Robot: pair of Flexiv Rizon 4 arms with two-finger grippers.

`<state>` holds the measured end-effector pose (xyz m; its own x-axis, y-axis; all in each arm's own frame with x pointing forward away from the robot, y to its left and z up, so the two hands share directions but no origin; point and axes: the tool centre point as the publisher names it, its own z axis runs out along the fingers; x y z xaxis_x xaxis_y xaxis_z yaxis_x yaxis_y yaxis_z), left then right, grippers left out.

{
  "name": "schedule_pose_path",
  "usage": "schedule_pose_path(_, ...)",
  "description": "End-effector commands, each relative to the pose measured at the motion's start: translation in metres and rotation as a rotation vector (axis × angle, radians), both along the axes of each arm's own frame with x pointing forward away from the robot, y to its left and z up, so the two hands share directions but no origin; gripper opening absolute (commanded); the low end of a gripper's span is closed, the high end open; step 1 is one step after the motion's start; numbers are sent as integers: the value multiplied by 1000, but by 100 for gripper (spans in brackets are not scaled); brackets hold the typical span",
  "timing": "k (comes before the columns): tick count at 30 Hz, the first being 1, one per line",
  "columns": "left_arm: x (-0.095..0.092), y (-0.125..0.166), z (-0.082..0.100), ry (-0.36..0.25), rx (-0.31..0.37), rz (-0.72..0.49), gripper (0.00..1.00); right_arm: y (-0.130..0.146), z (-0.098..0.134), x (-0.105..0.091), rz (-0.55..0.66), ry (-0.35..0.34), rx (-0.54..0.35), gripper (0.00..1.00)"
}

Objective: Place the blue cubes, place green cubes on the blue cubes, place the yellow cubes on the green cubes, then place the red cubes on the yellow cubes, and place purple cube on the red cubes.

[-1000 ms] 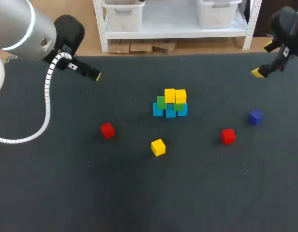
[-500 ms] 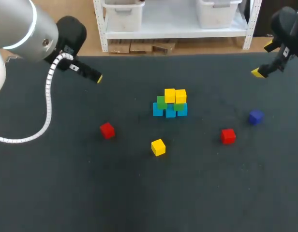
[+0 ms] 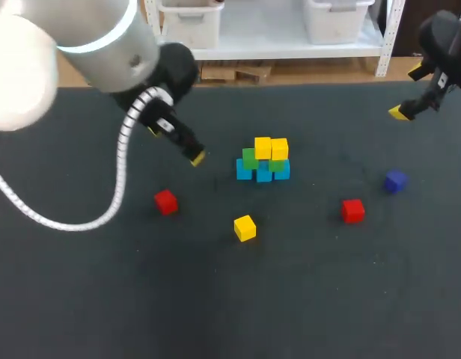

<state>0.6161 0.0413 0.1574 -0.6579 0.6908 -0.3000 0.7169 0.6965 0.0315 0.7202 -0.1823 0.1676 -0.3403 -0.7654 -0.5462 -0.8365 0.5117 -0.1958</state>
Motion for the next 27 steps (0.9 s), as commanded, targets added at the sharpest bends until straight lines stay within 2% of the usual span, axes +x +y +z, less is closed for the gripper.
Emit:
schedule_pose_path(1,-6,-22,-24,29,31,-34,100,1,-1,0,-2,-2,-1,100)
schedule_pose_path(3,-15,-31,-35,54,14,-78,100,1,-1,0,-2,-2,-1,100)
schedule_pose_path(9,-35,-61,-65,52,15,-226,100,1,-1,0,-2,-2,-1,100)
schedule_pose_path(11,-36,-65,-78,71,46,-261,100,1,-1,0,-2,-2,-1,100)
schedule_pose_path(16,-42,-78,-104,177,82,-299,100,1,-1,0,-2,-2,-1,100)
schedule_pose_path(22,-43,-94,-125,209,83,-379,100,1,-1,0,-2,-2,-1,100)
schedule_pose_path(25,-41,-98,-132,198,85,-427,100,1,-1,0,-2,-2,-1,100)
schedule_pose_path(27,-40,-99,-134,218,84,-451,100,1,-1,0,-2,-2,-1,100)
